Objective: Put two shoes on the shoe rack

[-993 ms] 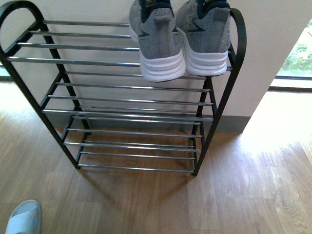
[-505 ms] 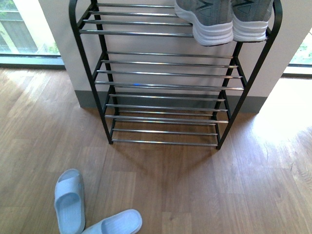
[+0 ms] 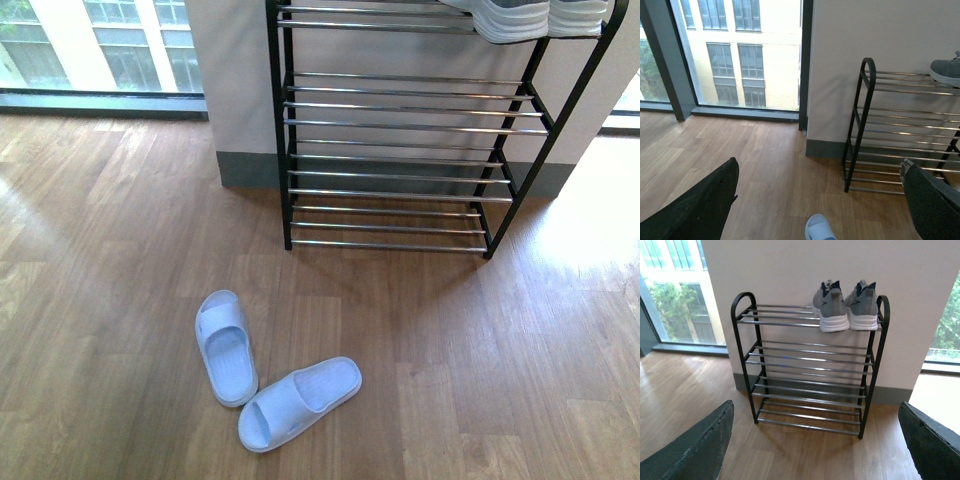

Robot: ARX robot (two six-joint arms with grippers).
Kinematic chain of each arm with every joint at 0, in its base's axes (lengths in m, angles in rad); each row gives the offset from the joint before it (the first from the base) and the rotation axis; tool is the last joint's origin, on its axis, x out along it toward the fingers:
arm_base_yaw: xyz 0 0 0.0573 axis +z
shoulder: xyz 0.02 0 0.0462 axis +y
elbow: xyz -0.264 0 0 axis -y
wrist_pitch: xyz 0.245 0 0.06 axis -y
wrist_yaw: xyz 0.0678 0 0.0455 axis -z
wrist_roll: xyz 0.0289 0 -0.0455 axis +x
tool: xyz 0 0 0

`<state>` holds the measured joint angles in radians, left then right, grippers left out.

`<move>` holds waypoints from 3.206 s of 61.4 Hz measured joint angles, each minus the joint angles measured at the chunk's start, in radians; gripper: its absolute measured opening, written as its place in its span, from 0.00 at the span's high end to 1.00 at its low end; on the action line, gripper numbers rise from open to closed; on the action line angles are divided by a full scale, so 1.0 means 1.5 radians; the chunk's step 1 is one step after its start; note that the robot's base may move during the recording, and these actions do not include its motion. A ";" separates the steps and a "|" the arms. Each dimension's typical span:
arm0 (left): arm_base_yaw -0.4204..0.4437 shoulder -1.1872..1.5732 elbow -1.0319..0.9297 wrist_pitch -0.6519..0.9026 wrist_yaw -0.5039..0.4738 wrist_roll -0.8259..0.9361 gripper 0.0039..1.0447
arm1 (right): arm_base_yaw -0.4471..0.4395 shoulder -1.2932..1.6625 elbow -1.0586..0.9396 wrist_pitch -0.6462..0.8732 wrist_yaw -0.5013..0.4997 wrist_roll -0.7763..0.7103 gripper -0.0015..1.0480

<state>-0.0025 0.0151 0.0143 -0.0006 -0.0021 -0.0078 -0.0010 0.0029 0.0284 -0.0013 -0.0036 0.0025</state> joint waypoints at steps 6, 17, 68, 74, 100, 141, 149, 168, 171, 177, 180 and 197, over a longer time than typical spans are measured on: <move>0.000 0.000 0.000 0.000 -0.001 0.000 0.09 | 0.000 0.001 0.000 0.000 0.000 0.000 0.09; 0.000 0.000 0.000 0.000 0.000 0.000 0.09 | 0.000 0.000 0.000 0.000 0.000 0.000 0.09; 0.000 0.000 0.000 0.000 0.001 0.000 0.09 | 0.000 0.000 0.000 0.000 0.003 0.000 0.09; 0.000 0.000 0.000 0.000 0.001 0.000 0.09 | 0.000 0.000 0.000 0.000 0.002 0.000 0.09; 0.000 0.000 0.000 0.000 0.001 0.000 0.09 | 0.000 0.000 0.000 0.000 0.003 0.000 0.09; 0.000 0.000 0.000 0.000 0.001 0.000 0.09 | 0.094 0.636 0.116 0.334 0.053 0.020 0.09; 0.000 0.000 0.000 0.000 0.001 0.000 0.09 | 0.134 0.925 0.210 0.456 0.026 -0.042 0.09; 0.000 0.000 0.000 0.000 0.001 0.000 0.09 | 0.176 1.489 0.469 0.642 -0.058 -0.300 0.09; 0.000 0.000 0.000 0.000 0.001 0.000 0.09 | 0.179 1.553 0.504 0.647 -0.073 -0.336 0.09; 0.000 0.000 0.000 0.000 0.001 0.000 0.09 | 0.188 1.666 0.576 0.649 -0.093 -0.383 0.09; 0.000 0.000 0.000 0.000 0.001 0.000 0.09 | 0.192 1.715 0.613 0.641 -0.102 -0.403 0.09; 0.000 0.000 0.000 0.000 0.001 0.000 0.09 | 0.198 1.893 0.785 0.574 -0.145 -0.435 0.09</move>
<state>-0.0025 0.0151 0.0143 -0.0006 -0.0002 -0.0074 0.2962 2.8429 1.2053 0.8593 -0.2211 -0.6502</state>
